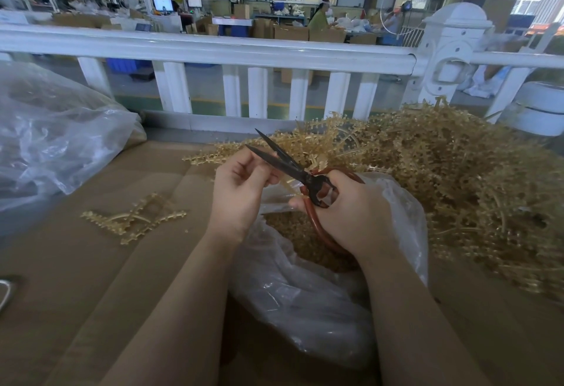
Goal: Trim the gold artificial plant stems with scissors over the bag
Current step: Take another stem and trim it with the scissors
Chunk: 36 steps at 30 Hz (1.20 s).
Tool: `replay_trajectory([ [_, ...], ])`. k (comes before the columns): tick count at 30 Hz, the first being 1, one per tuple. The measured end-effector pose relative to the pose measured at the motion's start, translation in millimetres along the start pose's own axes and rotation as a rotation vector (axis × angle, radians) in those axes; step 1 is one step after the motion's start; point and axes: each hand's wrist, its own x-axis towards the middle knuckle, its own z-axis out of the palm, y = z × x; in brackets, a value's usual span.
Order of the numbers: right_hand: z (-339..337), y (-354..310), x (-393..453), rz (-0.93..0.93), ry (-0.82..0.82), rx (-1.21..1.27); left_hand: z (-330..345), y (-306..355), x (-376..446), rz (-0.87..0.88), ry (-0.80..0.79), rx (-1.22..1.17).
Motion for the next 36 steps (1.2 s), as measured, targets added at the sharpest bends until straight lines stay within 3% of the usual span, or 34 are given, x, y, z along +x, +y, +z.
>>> replay_trajectory([
  [6, 1.7, 2.8, 0.2, -0.005, 0.024, -0.034, 1.8, 1.2, -2.3, 0.033, -0.057, 0.064],
  [23, 3.9, 2.2, 0.7, -0.006, 0.035, 0.01, 0.5, -0.9, -0.9, 0.001, -0.03, 0.038],
  [27, 3.3, -0.3, -0.4, -0.045, 0.006, 0.039, -0.4, -0.7, 1.7, -0.141, 0.086, -0.042],
  [32, 3.0, -1.4, -0.3, -0.12, -0.075, 0.158, -4.4, 1.6, 7.3, -0.295, 0.335, -0.312],
  [36, 1.0, -5.7, -2.4, -0.067, -0.084, 0.278, -8.6, 3.0, 11.7, -0.304, 0.396, -0.476],
])
